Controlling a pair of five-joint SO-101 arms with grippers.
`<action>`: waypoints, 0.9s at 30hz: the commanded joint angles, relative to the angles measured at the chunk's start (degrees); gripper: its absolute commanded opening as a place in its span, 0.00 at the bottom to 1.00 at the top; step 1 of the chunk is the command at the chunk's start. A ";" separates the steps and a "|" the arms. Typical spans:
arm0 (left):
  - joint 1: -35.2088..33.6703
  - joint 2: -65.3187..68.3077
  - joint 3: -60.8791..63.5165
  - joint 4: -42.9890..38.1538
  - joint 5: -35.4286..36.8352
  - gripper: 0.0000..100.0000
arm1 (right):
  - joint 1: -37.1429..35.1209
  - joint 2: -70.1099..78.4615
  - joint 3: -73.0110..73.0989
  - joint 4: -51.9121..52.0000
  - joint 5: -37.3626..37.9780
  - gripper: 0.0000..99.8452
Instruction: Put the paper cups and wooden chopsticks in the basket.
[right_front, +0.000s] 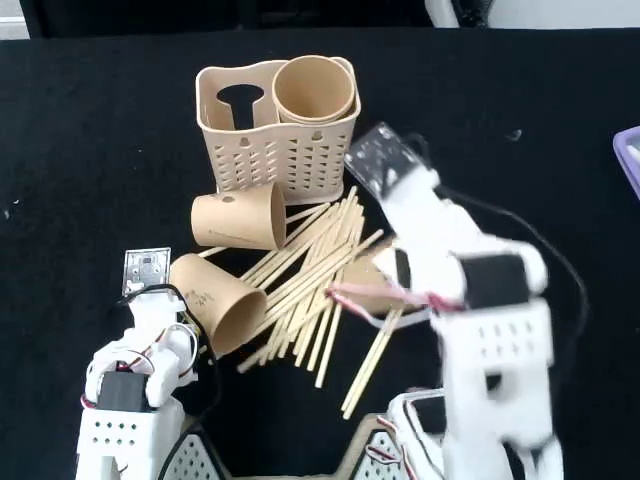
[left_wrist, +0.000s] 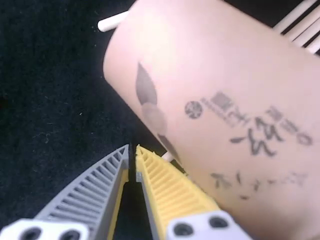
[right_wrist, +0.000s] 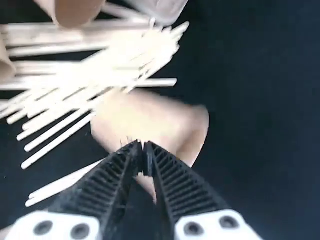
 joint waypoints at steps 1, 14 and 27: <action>0.48 -0.26 1.01 0.26 0.26 0.03 | -0.70 -4.09 -1.71 0.62 0.53 0.01; 0.48 -0.26 1.01 0.26 0.26 0.03 | 26.20 1.45 5.49 5.19 -0.09 0.29; 0.48 -0.26 1.01 0.26 0.26 0.03 | 32.35 16.13 9.10 12.40 4.40 0.30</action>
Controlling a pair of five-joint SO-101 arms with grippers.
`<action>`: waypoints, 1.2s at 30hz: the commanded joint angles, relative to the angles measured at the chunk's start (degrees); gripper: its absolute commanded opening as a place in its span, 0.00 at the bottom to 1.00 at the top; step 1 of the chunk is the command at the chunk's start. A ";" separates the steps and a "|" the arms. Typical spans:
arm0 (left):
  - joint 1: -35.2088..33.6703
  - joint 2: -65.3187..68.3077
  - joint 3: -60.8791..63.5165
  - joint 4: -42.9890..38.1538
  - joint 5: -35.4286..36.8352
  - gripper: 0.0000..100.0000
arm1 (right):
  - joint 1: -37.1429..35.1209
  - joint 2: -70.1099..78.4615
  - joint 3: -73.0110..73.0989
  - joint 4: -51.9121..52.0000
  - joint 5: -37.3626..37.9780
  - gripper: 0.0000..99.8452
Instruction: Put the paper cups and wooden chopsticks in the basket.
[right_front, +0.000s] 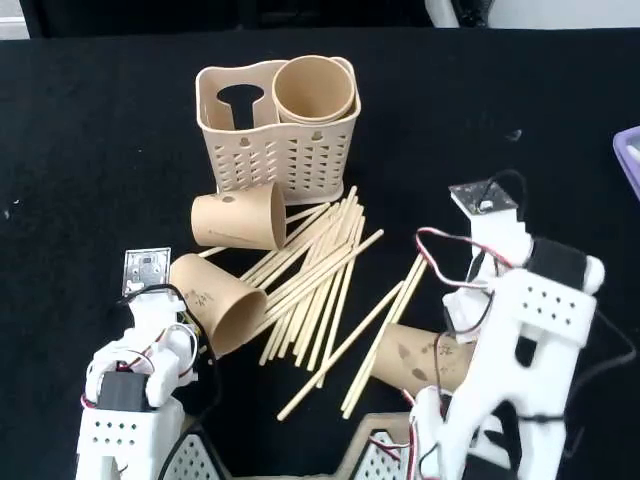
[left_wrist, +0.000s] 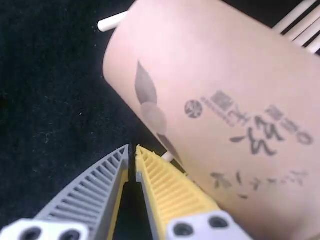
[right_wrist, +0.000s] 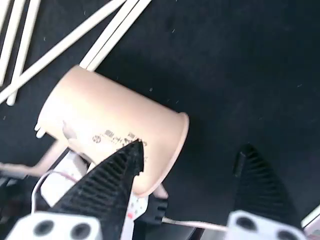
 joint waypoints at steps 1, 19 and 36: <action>0.48 -0.26 1.01 0.26 0.26 0.03 | 1.85 4.79 -4.97 2.90 0.79 0.30; 0.57 -0.26 1.01 0.26 0.53 0.03 | -4.57 30.64 -10.68 2.90 2.37 0.26; -12.00 -0.26 -13.93 -1.76 -1.23 0.03 | -9.67 0.40 -12.62 2.90 4.48 0.26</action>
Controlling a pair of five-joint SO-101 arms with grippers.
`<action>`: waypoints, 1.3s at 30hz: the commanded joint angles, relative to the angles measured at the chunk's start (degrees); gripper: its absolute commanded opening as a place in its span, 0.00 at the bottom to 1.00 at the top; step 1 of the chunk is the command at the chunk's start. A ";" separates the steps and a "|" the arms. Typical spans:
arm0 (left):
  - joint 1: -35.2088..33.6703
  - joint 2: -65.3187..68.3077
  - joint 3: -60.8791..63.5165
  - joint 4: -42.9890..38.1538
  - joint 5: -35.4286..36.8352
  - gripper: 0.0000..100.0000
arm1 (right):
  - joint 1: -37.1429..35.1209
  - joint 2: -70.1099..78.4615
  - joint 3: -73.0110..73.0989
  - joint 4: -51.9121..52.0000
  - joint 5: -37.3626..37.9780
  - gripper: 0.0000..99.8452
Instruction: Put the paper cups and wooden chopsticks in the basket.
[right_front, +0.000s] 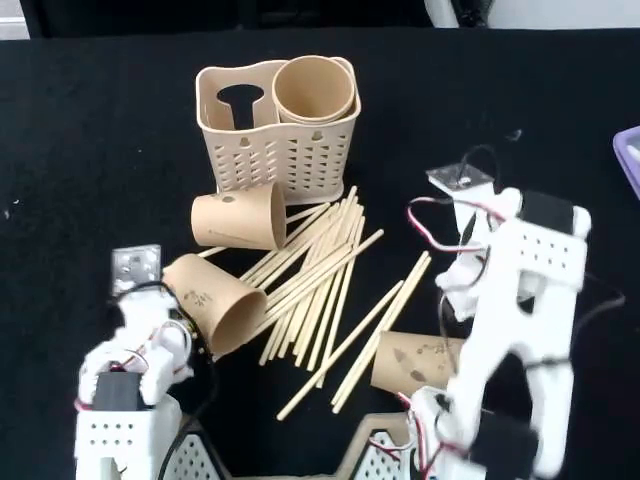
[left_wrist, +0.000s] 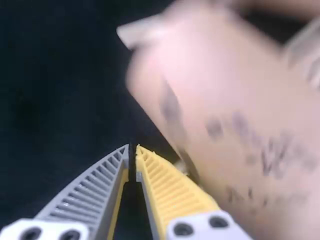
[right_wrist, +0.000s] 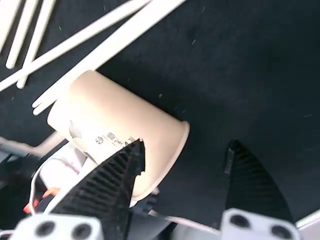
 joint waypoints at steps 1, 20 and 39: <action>-7.52 -0.09 -11.65 -1.85 -2.64 0.03 | -3.69 -9.36 -2.42 2.11 -1.14 0.26; -7.52 0.53 -19.03 -1.85 -21.98 0.18 | -9.58 -10.59 -2.59 2.11 -8.62 0.26; 1.89 0.62 -32.48 10.99 -32.35 0.30 | -1.58 -10.42 -9.36 1.85 -14.51 0.26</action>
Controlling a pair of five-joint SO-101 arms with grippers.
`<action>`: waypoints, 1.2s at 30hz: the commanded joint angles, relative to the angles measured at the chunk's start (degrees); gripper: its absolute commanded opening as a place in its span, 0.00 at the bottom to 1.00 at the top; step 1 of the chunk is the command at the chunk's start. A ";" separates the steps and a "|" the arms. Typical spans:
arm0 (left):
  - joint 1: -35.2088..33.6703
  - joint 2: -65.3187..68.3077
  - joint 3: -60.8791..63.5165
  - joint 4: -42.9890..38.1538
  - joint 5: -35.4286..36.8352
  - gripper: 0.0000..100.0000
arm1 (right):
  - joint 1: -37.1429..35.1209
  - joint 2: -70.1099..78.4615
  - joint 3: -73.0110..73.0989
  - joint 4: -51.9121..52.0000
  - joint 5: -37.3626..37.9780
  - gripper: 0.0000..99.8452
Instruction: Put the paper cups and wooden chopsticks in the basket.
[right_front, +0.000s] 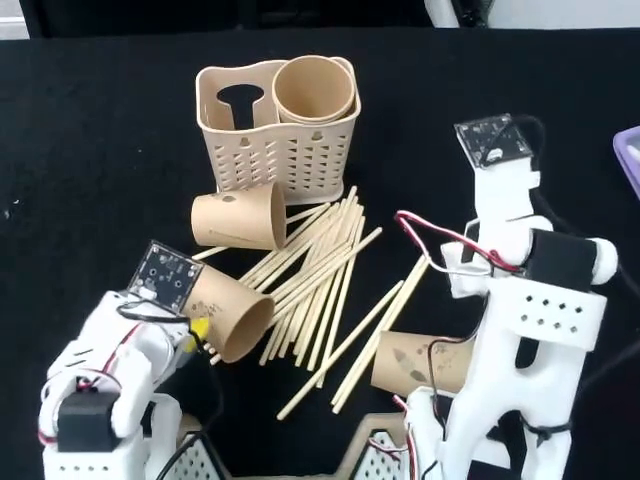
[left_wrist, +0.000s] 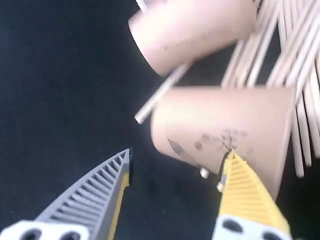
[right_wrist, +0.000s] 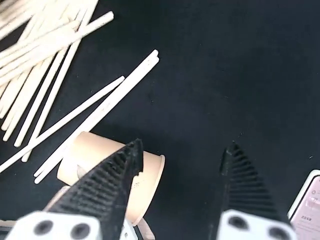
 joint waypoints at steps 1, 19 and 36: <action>-1.71 0.53 -9.01 -2.73 4.22 0.30 | 0.97 0.48 -0.04 1.85 -0.35 0.26; 14.37 41.76 -30.55 16.62 10.55 0.31 | 1.05 0.40 0.31 1.85 -0.35 0.26; 12.62 29.98 -0.84 -12.40 12.92 0.37 | 1.05 0.13 0.31 1.93 -0.35 0.26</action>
